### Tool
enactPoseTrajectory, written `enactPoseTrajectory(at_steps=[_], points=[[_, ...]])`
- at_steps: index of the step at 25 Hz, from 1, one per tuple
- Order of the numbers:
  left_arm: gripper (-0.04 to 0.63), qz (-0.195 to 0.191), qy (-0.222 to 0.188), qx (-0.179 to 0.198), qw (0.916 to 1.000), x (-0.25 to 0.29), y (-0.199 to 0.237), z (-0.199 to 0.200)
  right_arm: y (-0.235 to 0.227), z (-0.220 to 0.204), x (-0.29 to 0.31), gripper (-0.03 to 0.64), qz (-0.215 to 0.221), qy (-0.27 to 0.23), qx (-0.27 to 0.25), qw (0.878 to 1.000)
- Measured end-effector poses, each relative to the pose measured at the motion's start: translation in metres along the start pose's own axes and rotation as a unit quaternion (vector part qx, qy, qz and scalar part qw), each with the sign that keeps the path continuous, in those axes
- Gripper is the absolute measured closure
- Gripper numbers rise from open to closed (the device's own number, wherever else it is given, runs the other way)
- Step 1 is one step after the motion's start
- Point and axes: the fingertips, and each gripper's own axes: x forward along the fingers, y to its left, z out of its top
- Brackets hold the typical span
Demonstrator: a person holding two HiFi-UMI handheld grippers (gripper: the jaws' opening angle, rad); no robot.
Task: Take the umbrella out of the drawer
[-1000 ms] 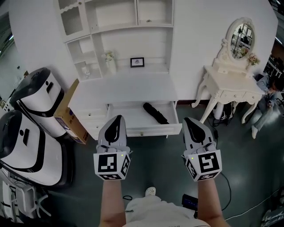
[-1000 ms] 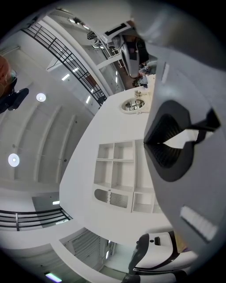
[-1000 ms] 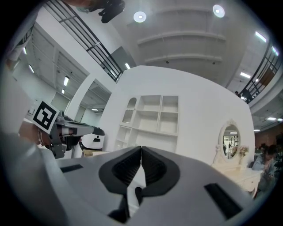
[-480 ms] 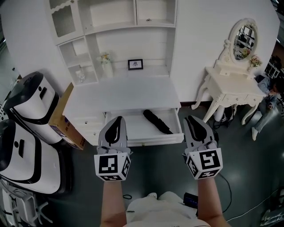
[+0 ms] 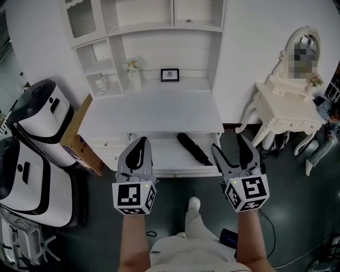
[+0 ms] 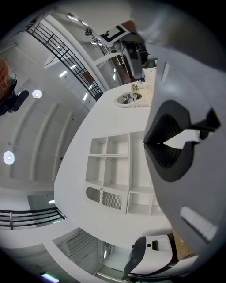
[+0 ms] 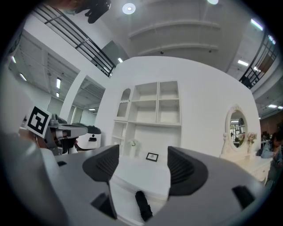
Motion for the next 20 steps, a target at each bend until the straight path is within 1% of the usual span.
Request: enactPoseTrajectory(at_steps=[8,20], points=[[0.588,0.012,0.009,0.007,0.9999,0.041,0.010,-0.013,-0.017,-0.016,0.048,0.304,0.023,0.020,0.005,1.000],[0.588,0.038,0.022,0.014,0.9989,0.140,0.028,-0.031,-0.074,-0.032,0.150,0.305,0.054,0.041,0.008,0.998]])
